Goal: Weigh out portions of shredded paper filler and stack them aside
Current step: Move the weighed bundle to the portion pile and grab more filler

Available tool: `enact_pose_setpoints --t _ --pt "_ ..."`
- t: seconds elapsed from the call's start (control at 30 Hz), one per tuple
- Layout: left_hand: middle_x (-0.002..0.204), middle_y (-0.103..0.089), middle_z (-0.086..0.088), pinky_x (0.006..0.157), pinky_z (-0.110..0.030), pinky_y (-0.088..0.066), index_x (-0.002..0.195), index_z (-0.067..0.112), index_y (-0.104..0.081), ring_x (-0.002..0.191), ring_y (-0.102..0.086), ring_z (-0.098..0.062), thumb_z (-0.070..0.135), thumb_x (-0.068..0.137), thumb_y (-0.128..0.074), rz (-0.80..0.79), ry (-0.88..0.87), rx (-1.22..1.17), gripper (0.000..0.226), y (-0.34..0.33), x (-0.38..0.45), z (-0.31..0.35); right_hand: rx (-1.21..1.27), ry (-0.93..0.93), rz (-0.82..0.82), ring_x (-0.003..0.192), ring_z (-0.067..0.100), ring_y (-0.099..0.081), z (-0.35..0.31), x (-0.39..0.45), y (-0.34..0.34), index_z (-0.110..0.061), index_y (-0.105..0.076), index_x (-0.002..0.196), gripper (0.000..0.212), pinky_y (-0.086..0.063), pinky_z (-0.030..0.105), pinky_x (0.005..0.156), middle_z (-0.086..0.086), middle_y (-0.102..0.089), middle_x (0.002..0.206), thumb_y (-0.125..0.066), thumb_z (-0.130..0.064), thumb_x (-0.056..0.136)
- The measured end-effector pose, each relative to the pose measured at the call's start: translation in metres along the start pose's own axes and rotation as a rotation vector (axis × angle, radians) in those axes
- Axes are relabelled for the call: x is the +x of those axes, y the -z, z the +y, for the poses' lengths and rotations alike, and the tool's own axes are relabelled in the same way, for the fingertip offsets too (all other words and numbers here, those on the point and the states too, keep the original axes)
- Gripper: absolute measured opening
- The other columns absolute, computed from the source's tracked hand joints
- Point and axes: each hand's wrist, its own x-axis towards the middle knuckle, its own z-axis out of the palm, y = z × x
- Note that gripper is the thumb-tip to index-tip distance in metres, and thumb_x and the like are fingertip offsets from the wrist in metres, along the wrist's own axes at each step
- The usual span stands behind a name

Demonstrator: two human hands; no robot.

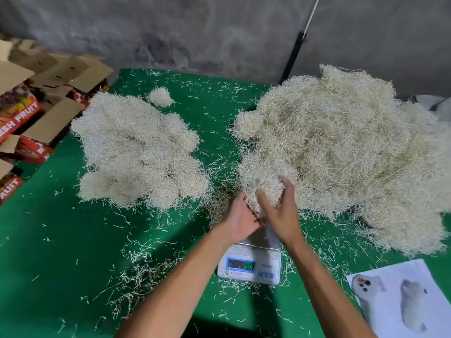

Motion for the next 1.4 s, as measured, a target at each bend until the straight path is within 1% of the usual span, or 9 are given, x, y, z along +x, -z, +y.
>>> enact_pose_setpoints --t 0.07,0.2,0.37,0.53,0.77,0.93,1.03,1.17,1.4 --pt "0.147 -0.051 -0.006 0.109 -0.041 -0.044 0.155 0.019 -0.032 0.132 -0.051 -0.027 0.060 0.106 -0.023 0.198 -0.059 0.433 0.064 0.005 0.007 -0.005 -0.100 -0.027 -0.047 0.059 -0.006 -0.056 0.016 -0.004 0.002 -0.024 -0.023 0.157 0.082 -0.049 0.013 0.064 -0.018 -0.063 0.076 -0.064 -0.060 0.096" --pt "0.124 -0.059 0.003 0.066 -0.018 -0.036 0.133 0.017 -0.052 0.085 -0.051 0.000 0.038 0.109 -0.038 0.480 -0.324 0.856 0.035 0.034 0.019 -0.013 -0.181 -0.074 -0.083 0.065 -0.002 -0.062 0.040 -0.015 -0.006 -0.020 -0.018 0.160 0.087 -0.043 0.014 0.060 -0.003 -0.057 0.071 -0.060 -0.063 0.096" --pt "0.124 -0.061 0.003 0.065 -0.015 -0.039 0.127 0.017 -0.058 0.089 -0.056 0.002 0.030 0.106 -0.049 0.506 -0.281 0.846 0.027 0.065 0.020 -0.020 -0.326 -0.088 -0.364 0.126 0.023 -0.055 0.062 -0.014 -0.002 -0.020 -0.040 0.150 0.089 -0.050 0.045 0.104 0.005 -0.050 0.145 -0.066 -0.073 0.082" --pt "0.133 -0.056 0.008 0.102 -0.032 -0.043 0.131 0.021 -0.057 0.119 -0.054 -0.010 0.033 0.104 -0.053 0.491 -0.315 0.766 0.031 0.073 0.017 -0.025 -0.101 -0.211 -0.124 0.128 0.018 -0.056 0.054 -0.017 0.001 -0.016 -0.043 0.150 0.085 -0.044 0.036 0.103 0.006 -0.055 0.148 -0.035 -0.081 0.095" --pt "0.156 -0.038 0.012 0.118 -0.043 -0.033 0.150 0.029 -0.037 0.140 -0.039 -0.011 0.036 0.103 -0.055 0.363 -0.373 0.812 0.051 0.067 0.016 -0.020 -0.090 -0.194 -0.020 0.125 0.017 -0.055 0.049 -0.018 -0.002 -0.012 -0.042 0.149 0.060 -0.041 0.034 0.103 0.009 -0.056 0.146 -0.031 -0.056 0.109" --pt "0.138 -0.048 0.013 0.071 -0.008 -0.047 0.146 0.021 -0.038 0.091 -0.056 0.005 0.036 0.103 -0.054 0.306 -0.255 0.922 0.048 0.056 0.023 -0.018 -0.109 -0.186 -0.003 0.128 0.016 -0.051 0.053 -0.024 -0.004 -0.006 -0.039 0.151 0.056 -0.039 0.033 0.107 0.011 -0.053 0.148 -0.031 -0.046 0.112" --pt "0.113 -0.066 -0.014 0.073 -0.031 -0.056 0.123 0.006 -0.059 0.071 -0.055 -0.009 0.032 0.104 -0.053 0.465 -0.258 0.970 0.033 0.061 0.026 -0.022 -0.089 -0.207 0.025 0.121 0.014 -0.054 0.056 -0.025 -0.005 -0.007 -0.041 0.149 0.054 -0.043 0.035 0.106 0.010 -0.057 0.142 -0.031 -0.046 0.112" --pt "0.116 -0.065 -0.004 0.092 -0.038 -0.054 0.121 0.015 -0.059 0.090 -0.061 -0.013 0.028 0.104 -0.053 0.565 -0.287 0.848 0.022 0.069 0.018 -0.020 -0.057 -0.237 0.042 0.122 0.017 -0.057 0.060 -0.026 -0.006 -0.009 -0.041 0.147 0.055 -0.046 0.041 0.108 0.007 -0.059 0.140 -0.031 -0.049 0.111" --pt "0.119 -0.062 0.004 0.072 -0.017 -0.041 0.125 0.017 -0.059 0.097 -0.059 -0.004 0.023 0.103 -0.054 0.535 -0.329 0.716 0.023 0.072 0.014 -0.016 -0.040 -0.255 0.057 0.122 0.017 -0.054 0.066 -0.033 -0.007 -0.010 -0.040 0.146 0.052 -0.043 0.038 0.105 0.009 -0.055 0.144 -0.032 -0.047 0.111"
